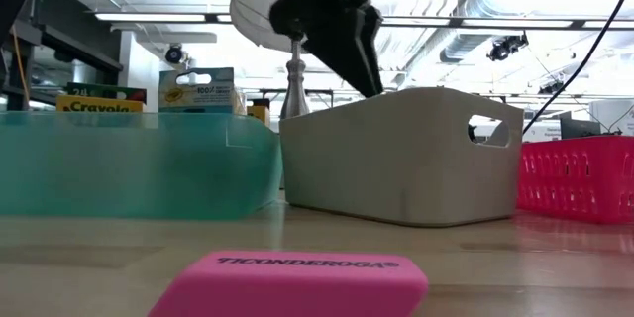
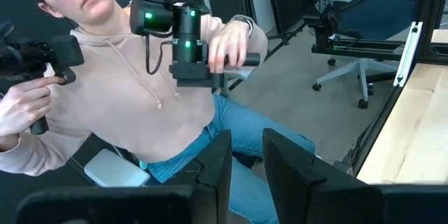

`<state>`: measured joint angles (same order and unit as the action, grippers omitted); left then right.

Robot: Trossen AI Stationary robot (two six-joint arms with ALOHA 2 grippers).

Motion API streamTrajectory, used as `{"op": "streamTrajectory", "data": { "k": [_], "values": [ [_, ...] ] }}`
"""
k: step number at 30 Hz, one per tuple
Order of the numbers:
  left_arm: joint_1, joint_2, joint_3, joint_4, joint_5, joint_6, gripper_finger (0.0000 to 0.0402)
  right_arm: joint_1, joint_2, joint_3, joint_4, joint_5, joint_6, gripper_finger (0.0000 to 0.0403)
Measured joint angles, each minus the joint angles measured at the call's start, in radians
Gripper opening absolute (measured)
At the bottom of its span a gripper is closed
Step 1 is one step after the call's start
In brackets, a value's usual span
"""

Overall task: Pick & Place School Supplies
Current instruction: Put the pink eraser into the red bin

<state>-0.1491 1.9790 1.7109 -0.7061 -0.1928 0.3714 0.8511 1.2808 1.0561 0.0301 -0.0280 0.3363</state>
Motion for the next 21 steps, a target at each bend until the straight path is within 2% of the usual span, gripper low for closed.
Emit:
{"op": "streamTrajectory", "data": {
  "k": [7,13,21],
  "values": [
    [-0.042,-0.035,0.004,-0.095,0.01,-0.056,0.0156,0.0,0.0,0.0,-0.029,0.037,0.0,0.0073],
    [-0.115,-0.109,0.004,-0.105,0.023,-0.062,0.0156,-0.001,0.0,0.0,-0.068,0.083,0.017,0.0073],
    [-0.194,-0.198,0.005,-0.18,0.029,-0.187,0.0156,-0.001,0.0,0.0,-0.097,0.141,0.036,0.0073]
  ]
}}
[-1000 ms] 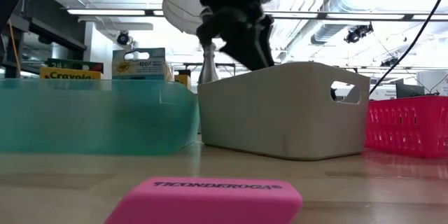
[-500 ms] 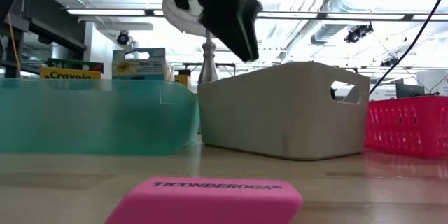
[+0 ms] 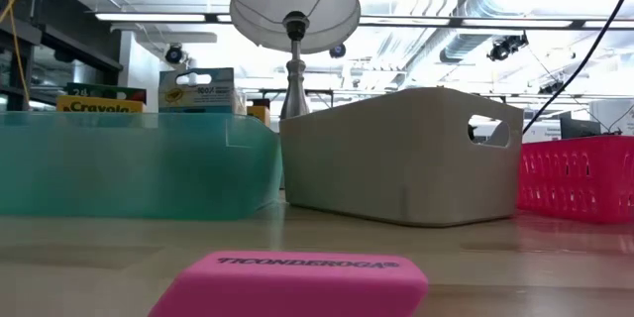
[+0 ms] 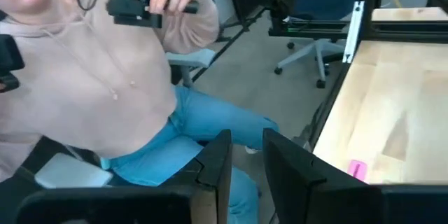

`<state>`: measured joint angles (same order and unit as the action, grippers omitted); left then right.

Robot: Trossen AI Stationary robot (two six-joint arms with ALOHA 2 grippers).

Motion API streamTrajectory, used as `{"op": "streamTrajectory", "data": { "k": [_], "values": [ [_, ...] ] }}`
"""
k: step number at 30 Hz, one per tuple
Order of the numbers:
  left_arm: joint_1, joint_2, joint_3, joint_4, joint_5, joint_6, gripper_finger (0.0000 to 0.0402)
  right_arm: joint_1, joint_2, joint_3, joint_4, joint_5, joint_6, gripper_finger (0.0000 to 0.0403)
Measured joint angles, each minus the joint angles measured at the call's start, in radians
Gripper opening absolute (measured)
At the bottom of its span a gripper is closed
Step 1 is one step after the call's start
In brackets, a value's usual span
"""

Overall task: Pick & Place School Supplies
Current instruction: Put the pink eraser into the red bin

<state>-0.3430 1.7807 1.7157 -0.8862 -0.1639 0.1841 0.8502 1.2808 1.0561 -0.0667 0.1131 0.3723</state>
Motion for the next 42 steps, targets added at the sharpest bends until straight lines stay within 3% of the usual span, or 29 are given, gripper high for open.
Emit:
{"op": "streamTrajectory", "data": {
  "k": [7,13,17,23,29,35,42],
  "values": [
    [-0.023,-0.037,0.0,-0.03,-0.016,-0.132,0.0156,-0.022,0.0,0.0,0.002,0.001,-0.001,0.0073],
    [-0.019,-0.037,0.0,-0.173,0.0,-0.251,0.0156,-0.041,0.0,0.0,0.003,-0.009,-0.002,0.0073],
    [-0.007,-0.058,-0.003,-0.188,0.055,-0.264,0.0156,-0.048,0.0,0.0,0.003,-0.009,-0.002,0.0073],
    [0.014,-0.148,-0.032,-0.171,0.053,-0.246,0.0156,-0.048,0.0,0.0,0.002,-0.008,-0.002,0.0073],
    [0.078,-0.354,-0.23,-0.057,0.053,-0.255,0.0156,-0.048,0.0,0.0,0.002,0.004,-0.002,0.0073],
    [0.15,-0.598,-0.469,0.121,0.087,-0.287,0.0156,-0.05,0.0,0.0,-0.022,0.105,0.008,0.0073],
    [0.153,-0.787,-0.66,0.202,0.115,-0.312,0.0156,-0.127,0.0,0.0,-0.173,0.148,0.179,0.0073]
  ]
}}
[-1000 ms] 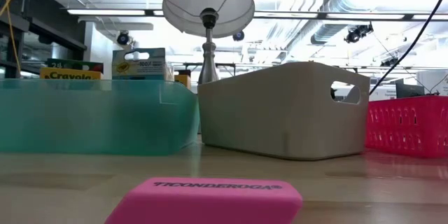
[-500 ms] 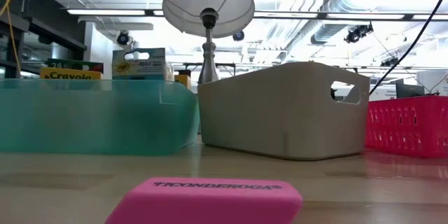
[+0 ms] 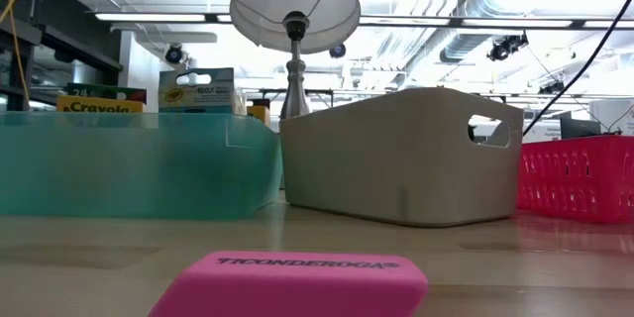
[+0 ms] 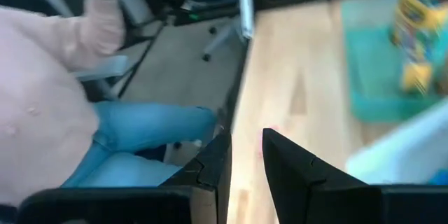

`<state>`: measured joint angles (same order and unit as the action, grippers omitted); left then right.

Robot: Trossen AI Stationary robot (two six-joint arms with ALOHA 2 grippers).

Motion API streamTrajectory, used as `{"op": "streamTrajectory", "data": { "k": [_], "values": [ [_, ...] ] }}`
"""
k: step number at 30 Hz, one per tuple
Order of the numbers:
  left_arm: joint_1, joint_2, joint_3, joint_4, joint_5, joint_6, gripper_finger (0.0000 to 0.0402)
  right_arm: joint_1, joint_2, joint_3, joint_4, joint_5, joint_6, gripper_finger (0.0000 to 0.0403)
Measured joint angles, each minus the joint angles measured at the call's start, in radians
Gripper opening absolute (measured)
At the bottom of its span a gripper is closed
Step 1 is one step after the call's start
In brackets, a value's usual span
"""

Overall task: Pick & Place School Supplies
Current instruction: Put the pink eraser into the red bin

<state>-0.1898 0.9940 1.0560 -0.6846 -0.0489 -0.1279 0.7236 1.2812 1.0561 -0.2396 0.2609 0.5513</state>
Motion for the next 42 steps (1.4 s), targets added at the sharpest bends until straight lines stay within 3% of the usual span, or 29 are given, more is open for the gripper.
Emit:
{"op": "streamTrajectory", "data": {
  "k": [8,17,24,33,42],
  "values": [
    [0.0,-0.066,-0.113,0.013,-0.034,-0.047,0.0156,-0.038,0.039,0.0,-0.074,-0.052,0.152,0.0073],
    [-0.006,-0.066,-0.131,0.039,-0.035,-0.067,0.0156,-0.007,0.161,0.0,-0.078,-0.109,0.365,0.0073],
    [-0.032,-0.066,-0.131,0.041,-0.035,-0.068,0.0156,0.019,0.179,0.0,-0.106,-0.098,0.447,0.0072],
    [-0.037,-0.066,-0.131,0.042,-0.035,-0.068,0.0156,0.041,0.213,0.0,-0.197,-0.077,0.572,0.004],
    [-0.038,-0.065,-0.131,0.038,-0.034,-0.06,0.0156,0.078,0.279,0.0,-0.184,-0.18,0.776,0.0014]
  ]
}}
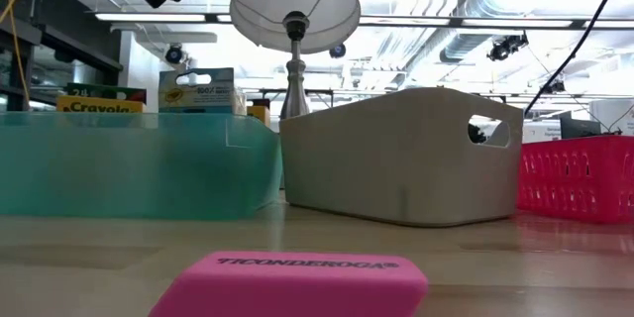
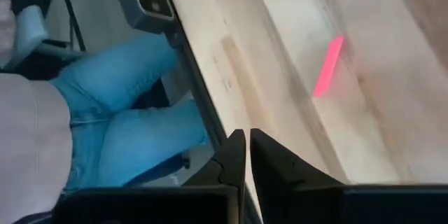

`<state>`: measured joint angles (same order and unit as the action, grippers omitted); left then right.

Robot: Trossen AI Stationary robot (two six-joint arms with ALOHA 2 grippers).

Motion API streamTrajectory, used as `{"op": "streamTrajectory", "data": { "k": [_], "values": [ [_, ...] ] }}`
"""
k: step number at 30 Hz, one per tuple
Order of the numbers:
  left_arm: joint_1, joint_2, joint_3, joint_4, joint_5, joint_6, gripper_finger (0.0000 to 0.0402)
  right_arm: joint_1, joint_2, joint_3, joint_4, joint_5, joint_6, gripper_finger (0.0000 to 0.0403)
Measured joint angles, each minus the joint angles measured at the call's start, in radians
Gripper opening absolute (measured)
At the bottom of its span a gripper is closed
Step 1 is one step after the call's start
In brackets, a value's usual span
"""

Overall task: Pick & Place School Supplies
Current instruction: Put the pink eraser into the red bin

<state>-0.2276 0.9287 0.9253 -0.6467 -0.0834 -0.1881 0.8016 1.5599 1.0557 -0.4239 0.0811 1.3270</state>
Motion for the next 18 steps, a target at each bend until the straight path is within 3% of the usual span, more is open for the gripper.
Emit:
{"op": "streamTrajectory", "data": {
  "k": [7,11,18],
  "values": [
    [0.0,0.0,0.0,0.0,0.0,0.004,0.0156,-0.025,0.0,0.0,0.037,-0.019,-0.034,0.0014],
    [0.0,0.0,0.0,0.0,0.0,0.004,0.0156,-0.082,0.0,0.0,0.048,-0.098,-0.014,0.0013],
    [0.0,0.0,0.0,0.0,0.0,0.008,0.0156,-0.081,-0.001,0.0,0.046,-0.038,-0.06,0.0003]
  ]
}}
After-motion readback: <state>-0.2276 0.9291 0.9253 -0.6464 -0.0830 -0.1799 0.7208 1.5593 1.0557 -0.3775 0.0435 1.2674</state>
